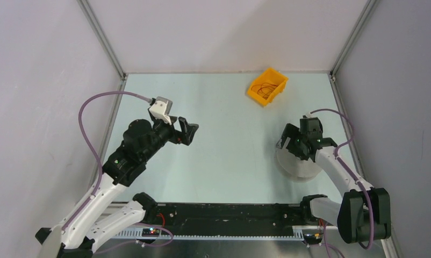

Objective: Wrap the cables

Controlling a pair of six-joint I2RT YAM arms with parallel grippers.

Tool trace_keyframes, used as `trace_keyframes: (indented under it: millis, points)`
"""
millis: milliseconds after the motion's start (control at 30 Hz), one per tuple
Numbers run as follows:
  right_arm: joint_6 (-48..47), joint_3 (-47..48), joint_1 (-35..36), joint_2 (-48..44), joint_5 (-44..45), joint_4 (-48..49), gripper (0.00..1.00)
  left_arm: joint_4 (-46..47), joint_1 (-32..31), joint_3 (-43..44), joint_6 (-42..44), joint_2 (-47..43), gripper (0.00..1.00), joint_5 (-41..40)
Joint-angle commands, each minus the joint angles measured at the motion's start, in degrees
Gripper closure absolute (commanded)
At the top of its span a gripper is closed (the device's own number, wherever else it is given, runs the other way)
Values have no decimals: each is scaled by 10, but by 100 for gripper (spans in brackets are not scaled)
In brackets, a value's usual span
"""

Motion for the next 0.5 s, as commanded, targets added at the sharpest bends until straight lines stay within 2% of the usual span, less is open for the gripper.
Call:
trace_keyframes:
  millis: [0,133,367,467]
  points:
    - [-13,-27,9,-8,-130,104,9,12,3,5,-9,5,6,-15]
    - [-9,-31,60,11,-173,160,13,-3,4,11,-14,21,7,-10]
    - [52,-29,187,64,-208,270,20,-11,7,16,-22,42,11,-8]
    - [76,-19,225,84,-227,318,21,-35,15,31,-59,83,15,34]
